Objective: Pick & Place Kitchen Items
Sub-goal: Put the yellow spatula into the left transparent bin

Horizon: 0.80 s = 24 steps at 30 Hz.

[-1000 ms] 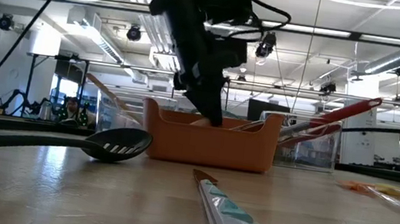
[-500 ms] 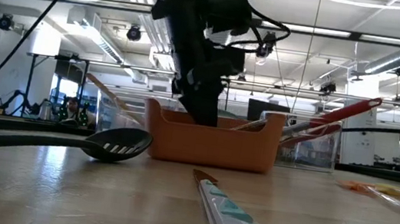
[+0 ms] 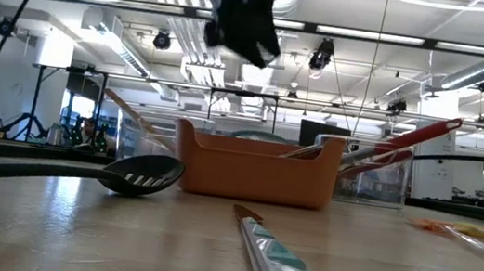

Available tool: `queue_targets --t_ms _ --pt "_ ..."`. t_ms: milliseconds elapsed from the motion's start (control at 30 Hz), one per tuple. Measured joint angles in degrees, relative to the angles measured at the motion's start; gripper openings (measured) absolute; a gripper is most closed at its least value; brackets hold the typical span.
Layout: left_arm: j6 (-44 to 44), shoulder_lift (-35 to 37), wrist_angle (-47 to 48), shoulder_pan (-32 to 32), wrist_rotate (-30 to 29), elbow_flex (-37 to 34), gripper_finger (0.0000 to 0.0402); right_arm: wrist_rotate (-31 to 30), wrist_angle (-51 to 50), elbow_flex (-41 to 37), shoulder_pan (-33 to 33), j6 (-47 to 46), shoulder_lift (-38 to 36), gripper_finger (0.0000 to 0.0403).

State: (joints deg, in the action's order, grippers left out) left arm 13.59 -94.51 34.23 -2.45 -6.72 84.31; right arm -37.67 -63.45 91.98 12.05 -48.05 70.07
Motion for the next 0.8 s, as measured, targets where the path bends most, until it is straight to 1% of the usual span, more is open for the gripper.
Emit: queue_targets --t_ms 133,200,333,467,567,700,800 --pt "0.41 5.84 -0.85 1.29 -3.20 -0.02 0.0237 0.31 -0.93 0.00 0.00 -0.73 0.05 0.0132" --pt "0.39 8.34 -0.84 2.33 -4.94 -0.11 0.0236 1.51 -1.17 0.00 0.04 -1.19 0.05 0.0132" --pt "0.13 11.72 -0.71 5.16 -8.76 -0.24 0.0236 4.57 -1.15 -0.02 0.04 -0.81 0.16 0.0138" --pt "-1.56 14.38 -0.65 7.40 -11.44 -0.24 0.0236 4.74 -1.12 -0.09 0.04 -0.90 0.16 0.0145" --pt "-2.65 15.73 -0.33 8.34 -12.22 -0.24 0.0235 4.94 -1.06 -0.13 0.04 -1.72 0.16 0.0146" --pt "-4.04 17.53 0.41 9.43 -12.26 -0.43 0.0236 4.87 -1.36 -0.13 1.11 -2.34 1.60 0.0137" --pt "-5.19 19.02 0.45 10.36 -12.23 -1.28 0.0236 5.09 -4.08 -0.18 2.37 -3.98 3.75 0.0130"
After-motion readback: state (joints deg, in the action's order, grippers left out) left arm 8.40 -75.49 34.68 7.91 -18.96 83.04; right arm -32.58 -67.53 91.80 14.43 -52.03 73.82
